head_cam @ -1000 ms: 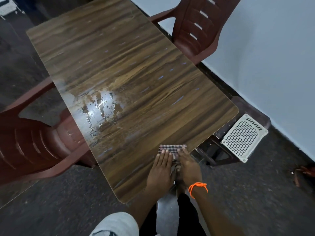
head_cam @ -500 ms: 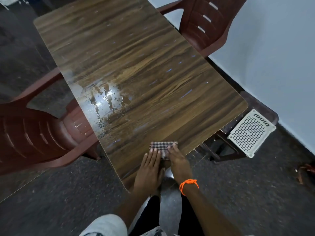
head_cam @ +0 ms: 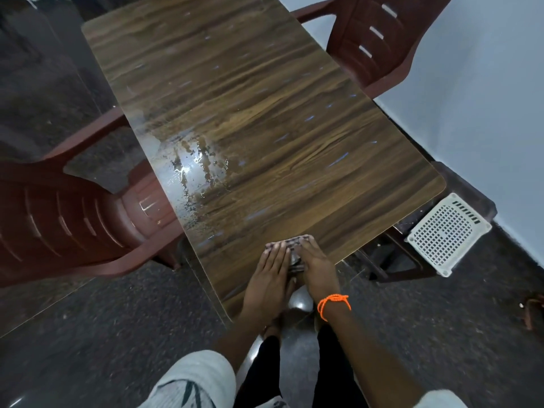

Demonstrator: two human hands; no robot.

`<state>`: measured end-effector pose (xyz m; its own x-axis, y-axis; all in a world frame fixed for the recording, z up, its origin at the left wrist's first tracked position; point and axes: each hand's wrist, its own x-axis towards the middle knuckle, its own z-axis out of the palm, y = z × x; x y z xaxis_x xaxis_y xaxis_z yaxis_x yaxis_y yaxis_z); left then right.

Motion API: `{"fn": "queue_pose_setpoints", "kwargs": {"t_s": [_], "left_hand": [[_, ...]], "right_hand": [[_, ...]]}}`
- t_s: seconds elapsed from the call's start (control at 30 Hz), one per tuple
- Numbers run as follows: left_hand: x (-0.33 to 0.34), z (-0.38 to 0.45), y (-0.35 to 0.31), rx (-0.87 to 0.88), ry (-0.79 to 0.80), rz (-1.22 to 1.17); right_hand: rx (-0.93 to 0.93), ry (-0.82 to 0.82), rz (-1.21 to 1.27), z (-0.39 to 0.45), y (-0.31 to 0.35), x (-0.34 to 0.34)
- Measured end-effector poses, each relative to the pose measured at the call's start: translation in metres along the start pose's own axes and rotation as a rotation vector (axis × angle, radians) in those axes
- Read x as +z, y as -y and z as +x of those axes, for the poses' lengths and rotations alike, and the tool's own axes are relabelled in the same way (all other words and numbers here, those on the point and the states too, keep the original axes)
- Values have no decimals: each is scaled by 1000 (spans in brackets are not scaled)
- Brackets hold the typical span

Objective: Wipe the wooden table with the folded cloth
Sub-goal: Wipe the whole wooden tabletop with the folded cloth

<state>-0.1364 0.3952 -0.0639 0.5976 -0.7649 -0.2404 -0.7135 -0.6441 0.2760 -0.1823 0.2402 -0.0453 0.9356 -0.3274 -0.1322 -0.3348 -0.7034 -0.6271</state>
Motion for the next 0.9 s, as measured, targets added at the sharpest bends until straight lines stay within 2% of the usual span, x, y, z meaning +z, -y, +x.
{"fn": "queue_pose_setpoints", "kwargs": {"t_s": [0.17, 0.3, 0.43, 0.63, 0.77, 0.9], "left_hand": [[4, -53, 28, -67, -26, -4], [19, -97, 16, -69, 5, -47], [25, -92, -9, -85, 62, -105], [11, -52, -9, -91, 94, -15], [3, -56, 7, -184, 6, -30], [17, -98, 28, -248, -23, -40]], "right_hand": [[-128, 89, -15, -18, 32, 31], [-173, 86, -25, -57, 34, 41], [-69, 76, -10, -72, 18, 32], [-4, -14, -28, -41, 14, 24], [-88, 56, -47, -22, 41, 32], [-214, 157, -130, -35, 65, 57]]}}
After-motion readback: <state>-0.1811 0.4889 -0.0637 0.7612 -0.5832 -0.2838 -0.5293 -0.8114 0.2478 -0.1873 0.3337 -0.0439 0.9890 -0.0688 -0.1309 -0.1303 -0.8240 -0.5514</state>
